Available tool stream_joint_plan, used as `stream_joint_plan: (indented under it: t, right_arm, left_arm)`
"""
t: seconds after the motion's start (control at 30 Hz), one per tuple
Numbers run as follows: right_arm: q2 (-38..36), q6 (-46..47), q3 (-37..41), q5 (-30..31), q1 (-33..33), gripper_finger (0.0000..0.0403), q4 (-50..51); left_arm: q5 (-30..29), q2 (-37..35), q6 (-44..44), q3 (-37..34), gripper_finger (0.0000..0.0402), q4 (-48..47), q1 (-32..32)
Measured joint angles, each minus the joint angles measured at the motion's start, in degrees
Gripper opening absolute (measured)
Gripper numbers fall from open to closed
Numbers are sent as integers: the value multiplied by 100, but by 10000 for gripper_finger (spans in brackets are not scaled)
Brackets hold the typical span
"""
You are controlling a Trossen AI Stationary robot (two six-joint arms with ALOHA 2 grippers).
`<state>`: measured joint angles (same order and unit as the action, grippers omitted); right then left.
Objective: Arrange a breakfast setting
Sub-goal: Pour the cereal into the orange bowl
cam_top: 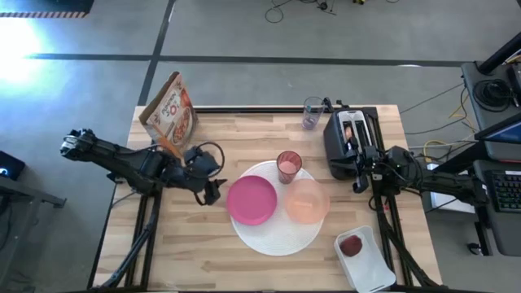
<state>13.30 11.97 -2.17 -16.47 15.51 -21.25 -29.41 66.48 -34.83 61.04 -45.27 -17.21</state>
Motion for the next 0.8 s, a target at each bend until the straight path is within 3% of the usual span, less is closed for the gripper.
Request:
stream_joint_plan:
  t: [0.4,0.7,0.8]
  right_arm:
    - [0,0,-2,0,0,75,0]
    - [2,0,-2,-1,0,85,-2]
    - [2,-2,-2,-2,0,86,-2]
  left_arm:
    - [369,-83,-2941,-2,242,-2793,7]
    - [-620,-122,-5499,262,313,-4481,7]
    - [-915,-177,-5920,238,333,-4452,87]
